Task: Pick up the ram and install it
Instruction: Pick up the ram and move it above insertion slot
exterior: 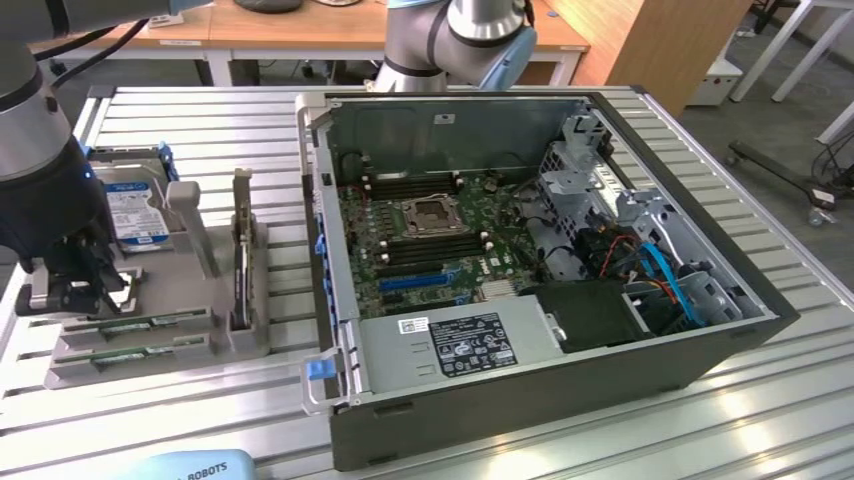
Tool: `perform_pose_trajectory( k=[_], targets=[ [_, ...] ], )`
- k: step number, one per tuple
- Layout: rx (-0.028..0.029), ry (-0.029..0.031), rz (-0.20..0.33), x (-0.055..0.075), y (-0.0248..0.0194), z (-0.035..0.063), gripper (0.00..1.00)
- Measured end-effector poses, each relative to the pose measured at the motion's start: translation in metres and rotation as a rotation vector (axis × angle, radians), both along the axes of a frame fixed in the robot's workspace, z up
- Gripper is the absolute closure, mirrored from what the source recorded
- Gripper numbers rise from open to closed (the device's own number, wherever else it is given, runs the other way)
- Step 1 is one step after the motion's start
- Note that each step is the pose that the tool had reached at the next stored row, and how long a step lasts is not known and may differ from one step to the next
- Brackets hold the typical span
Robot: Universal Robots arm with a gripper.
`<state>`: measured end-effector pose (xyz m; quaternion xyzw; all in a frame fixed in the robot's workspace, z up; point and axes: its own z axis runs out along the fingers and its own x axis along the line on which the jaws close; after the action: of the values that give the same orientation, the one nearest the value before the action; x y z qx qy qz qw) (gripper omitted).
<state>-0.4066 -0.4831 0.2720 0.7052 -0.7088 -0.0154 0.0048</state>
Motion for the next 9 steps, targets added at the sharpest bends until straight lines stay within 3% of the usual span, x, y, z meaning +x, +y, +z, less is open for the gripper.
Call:
perform_pose_trajectory(
  k=[9],
  targets=[
    [0.0000, 0.0000, 0.000, 0.000, 0.0000, -0.0138, 0.65]
  ],
)
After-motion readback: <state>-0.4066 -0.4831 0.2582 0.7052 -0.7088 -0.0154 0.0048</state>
